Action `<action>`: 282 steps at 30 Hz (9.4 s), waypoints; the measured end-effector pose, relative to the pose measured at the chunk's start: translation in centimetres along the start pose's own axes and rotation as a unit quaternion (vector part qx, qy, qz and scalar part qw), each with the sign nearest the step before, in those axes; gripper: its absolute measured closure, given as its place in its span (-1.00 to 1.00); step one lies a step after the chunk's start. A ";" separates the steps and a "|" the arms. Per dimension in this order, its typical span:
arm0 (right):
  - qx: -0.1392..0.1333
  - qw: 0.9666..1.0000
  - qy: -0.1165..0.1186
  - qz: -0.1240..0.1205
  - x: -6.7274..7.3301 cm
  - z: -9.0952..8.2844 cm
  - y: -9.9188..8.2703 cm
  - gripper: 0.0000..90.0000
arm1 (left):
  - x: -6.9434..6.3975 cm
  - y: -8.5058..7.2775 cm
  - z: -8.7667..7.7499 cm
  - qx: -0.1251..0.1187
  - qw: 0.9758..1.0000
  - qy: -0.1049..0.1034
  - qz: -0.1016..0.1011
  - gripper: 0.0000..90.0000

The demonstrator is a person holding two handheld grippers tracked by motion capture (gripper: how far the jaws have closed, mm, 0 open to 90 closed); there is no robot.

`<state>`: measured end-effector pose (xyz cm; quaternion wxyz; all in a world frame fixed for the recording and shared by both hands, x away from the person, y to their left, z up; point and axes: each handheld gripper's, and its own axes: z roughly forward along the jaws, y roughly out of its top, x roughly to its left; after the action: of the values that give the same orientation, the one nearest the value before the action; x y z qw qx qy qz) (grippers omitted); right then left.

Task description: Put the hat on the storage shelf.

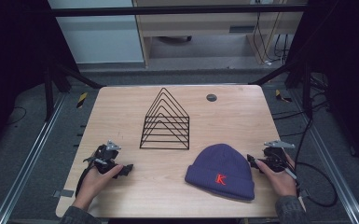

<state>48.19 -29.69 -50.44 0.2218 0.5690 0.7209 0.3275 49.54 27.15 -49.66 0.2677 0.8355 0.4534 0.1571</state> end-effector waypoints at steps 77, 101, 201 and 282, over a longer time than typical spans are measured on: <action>0.084 0.973 0.141 -0.161 8.0 0.6 8.5 0.77 | -0.3 0.1 0.2 -0.006 1.000 -0.003 -0.001 -1.00; -0.095 0.955 0.196 -0.202 9.8 -10.9 12.8 0.77 | -0.7 1.2 -2.2 -0.070 0.997 -0.029 0.018 -0.90; -0.200 0.929 0.245 -0.190 21.6 -9.5 30.1 0.73 | -1.7 18.4 -9.9 -0.191 0.976 -0.073 0.071 0.31; -0.084 0.943 0.253 -0.201 23.2 -2.0 24.3 0.69 | 0.1 11.3 -3.5 -0.120 0.988 -0.091 0.047 0.40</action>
<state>57.36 -4.38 -30.23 0.1406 0.2903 0.8226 0.4683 55.39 23.25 -40.16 0.3983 0.8284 0.3656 0.1464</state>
